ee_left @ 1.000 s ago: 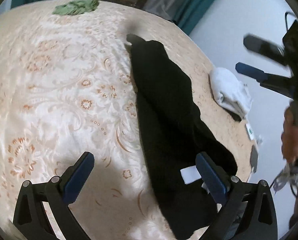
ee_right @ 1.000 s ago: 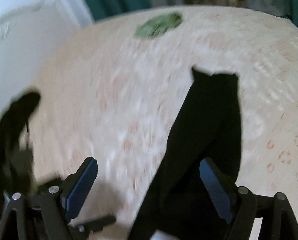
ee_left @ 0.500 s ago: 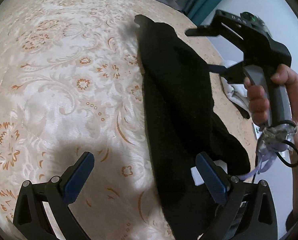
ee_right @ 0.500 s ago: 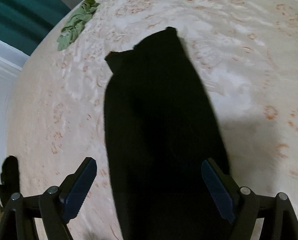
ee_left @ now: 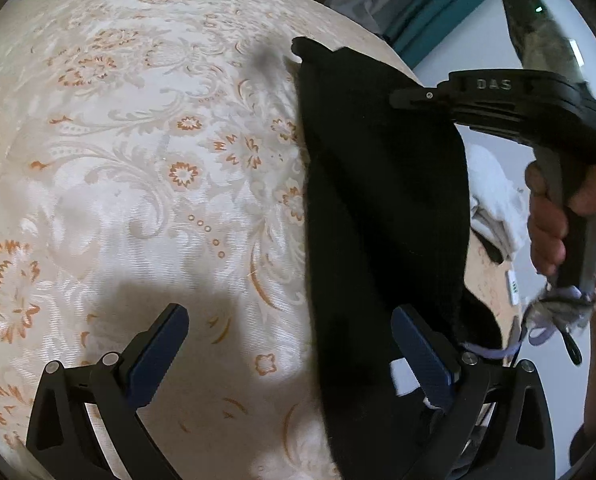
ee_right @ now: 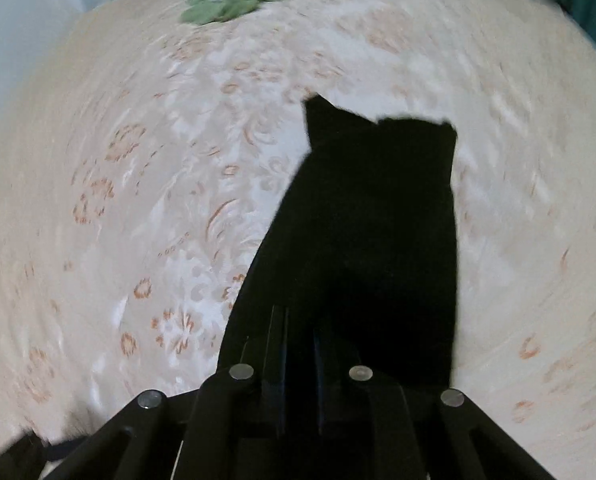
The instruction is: Fold clothes
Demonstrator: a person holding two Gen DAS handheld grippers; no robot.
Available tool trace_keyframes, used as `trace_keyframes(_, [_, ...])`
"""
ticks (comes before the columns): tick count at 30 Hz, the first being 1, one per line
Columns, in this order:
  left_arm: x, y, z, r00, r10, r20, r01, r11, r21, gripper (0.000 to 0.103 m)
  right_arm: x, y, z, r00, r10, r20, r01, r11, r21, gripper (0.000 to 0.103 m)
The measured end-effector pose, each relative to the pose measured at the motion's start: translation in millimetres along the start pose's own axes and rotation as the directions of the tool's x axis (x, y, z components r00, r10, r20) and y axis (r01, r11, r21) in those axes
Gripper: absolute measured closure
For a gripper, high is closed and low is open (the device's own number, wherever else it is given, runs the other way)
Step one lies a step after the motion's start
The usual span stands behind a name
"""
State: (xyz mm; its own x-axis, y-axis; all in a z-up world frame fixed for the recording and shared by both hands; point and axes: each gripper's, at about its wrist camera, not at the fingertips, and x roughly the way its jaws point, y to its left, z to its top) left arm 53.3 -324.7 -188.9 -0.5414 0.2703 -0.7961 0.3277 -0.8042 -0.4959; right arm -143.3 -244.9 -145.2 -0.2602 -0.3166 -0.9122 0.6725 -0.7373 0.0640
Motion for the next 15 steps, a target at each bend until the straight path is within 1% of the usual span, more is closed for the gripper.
trace_keyframes(1, [0.0,0.0,0.3,1.000,-0.010,0.000,0.010,1.000,-0.009,0.000,-1.7,7.2,0.7,1.000,0.003,-0.008,-0.003,1.000,-0.022,0.094])
trace_keyframes(3, [-0.6,-0.7,0.5,1.000,-0.020,0.003,0.021,1.000,-0.019,0.000,1.8,21.8,3.4,0.999,0.033,-0.030,-0.034,0.998,-0.046,0.092])
trace_keyframes(5, [-2.3,-2.8,0.4,1.000,-0.018,0.011,0.018,1.000,-0.014,0.000,18.0,31.9,3.0,0.995,0.086,-0.059,-0.088,0.995,-0.037,0.084])
trace_keyframes(6, [-4.1,-4.6,0.3,1.000,-0.012,0.018,0.012,1.000,-0.005,0.000,27.8,36.6,2.4,0.990,0.118,-0.075,-0.120,0.992,-0.025,0.070])
trace_keyframes(7, [-6.6,-7.1,0.0,1.000,0.003,0.029,-0.003,1.000,0.012,0.000,38.1,41.0,1.8,0.985,0.148,-0.091,-0.150,0.989,-0.013,0.044])
trace_keyframes(9, [-11.6,-12.7,-0.8,0.998,0.040,0.058,-0.044,0.998,0.055,0.000,63.8,47.3,0.7,0.974,0.184,-0.129,-0.184,0.983,0.010,0.020])
trace_keyframes(10, [-14.1,-15.6,-1.2,0.996,0.059,0.073,-0.064,0.995,0.076,0.000,73.7,49.7,0.4,0.969,0.199,-0.143,-0.198,0.980,0.021,0.019])
trace_keyframes(12, [-18.4,-21.1,-2.3,0.991,0.091,0.100,-0.103,0.988,0.116,0.000,69.5,49.0,1.4,0.970,0.205,-0.133,-0.202,0.979,0.035,0.019])
trace_keyframes(13, [-19.1,-23.0,-3.1,0.990,0.095,0.102,-0.108,0.986,0.130,0.000,65.6,47.9,1.8,0.969,0.212,-0.125,-0.208,0.977,0.043,0.019])
trace_keyframes(15, [-18.5,-24.8,-5.0,0.993,0.076,0.086,-0.088,0.987,0.137,0.000,36.5,35.8,1.5,0.962,0.266,-0.070,-0.261,0.963,0.072,0.020])
